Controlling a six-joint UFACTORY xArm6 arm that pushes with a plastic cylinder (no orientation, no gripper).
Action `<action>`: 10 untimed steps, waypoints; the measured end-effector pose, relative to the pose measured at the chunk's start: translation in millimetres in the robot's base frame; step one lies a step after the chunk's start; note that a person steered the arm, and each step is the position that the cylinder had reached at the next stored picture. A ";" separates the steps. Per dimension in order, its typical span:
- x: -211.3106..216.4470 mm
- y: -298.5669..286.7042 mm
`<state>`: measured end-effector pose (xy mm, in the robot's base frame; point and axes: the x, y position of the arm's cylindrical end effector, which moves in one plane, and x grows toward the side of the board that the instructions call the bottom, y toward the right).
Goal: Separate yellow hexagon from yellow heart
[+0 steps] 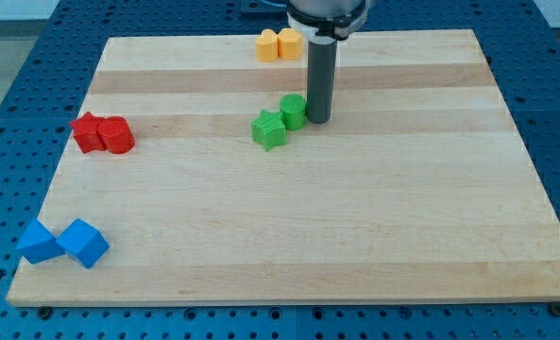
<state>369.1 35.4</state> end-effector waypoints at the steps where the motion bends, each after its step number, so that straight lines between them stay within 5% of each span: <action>1: -2.5 -7.2; 3: -19.2 52.6; 4: -71.9 121.8; 5: -139.4 122.6; 6: -177.1 101.2; 10: -163.5 -51.0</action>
<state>205.6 -15.5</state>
